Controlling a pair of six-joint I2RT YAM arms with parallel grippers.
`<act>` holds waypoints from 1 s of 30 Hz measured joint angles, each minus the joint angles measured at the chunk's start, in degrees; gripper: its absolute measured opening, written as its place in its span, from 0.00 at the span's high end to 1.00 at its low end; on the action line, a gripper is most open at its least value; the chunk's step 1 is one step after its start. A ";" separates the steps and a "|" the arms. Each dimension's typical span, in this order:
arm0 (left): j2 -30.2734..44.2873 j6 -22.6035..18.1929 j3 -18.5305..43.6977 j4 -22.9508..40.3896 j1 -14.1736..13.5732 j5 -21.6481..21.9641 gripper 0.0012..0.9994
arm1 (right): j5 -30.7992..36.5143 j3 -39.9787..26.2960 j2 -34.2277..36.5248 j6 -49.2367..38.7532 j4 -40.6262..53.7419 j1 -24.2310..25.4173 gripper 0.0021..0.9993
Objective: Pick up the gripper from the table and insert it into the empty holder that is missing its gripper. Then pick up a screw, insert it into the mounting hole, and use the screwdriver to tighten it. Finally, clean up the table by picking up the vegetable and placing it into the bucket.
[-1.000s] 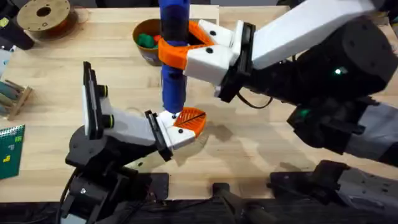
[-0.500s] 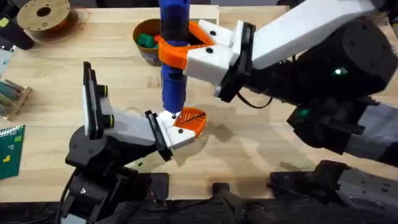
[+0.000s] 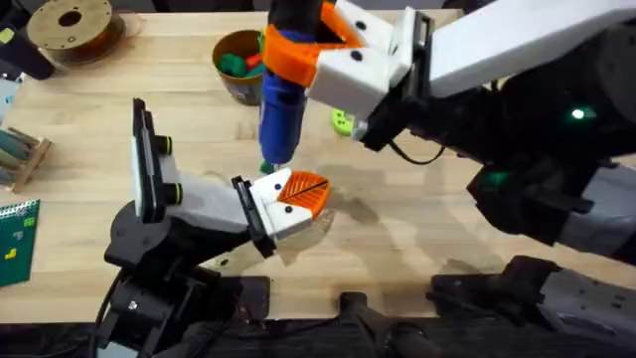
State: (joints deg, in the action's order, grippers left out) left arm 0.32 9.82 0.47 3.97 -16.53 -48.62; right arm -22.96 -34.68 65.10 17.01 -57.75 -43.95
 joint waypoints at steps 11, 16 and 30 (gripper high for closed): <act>0.00 0.00 0.00 0.00 0.00 -0.02 0.99 | 1.42 0.00 0.02 -20.33 18.47 17.78 0.97; 0.00 0.00 0.00 0.00 0.00 0.00 0.99 | 5.80 0.00 0.89 -39.04 32.09 26.20 0.97; 0.00 0.00 0.00 0.00 0.00 0.00 0.99 | 23.88 0.00 18.48 -89.11 42.96 31.33 0.97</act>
State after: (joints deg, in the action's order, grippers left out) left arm 0.32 9.82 0.47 3.97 -16.53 -48.62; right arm 0.92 -34.68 83.57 -72.09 -14.78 -12.62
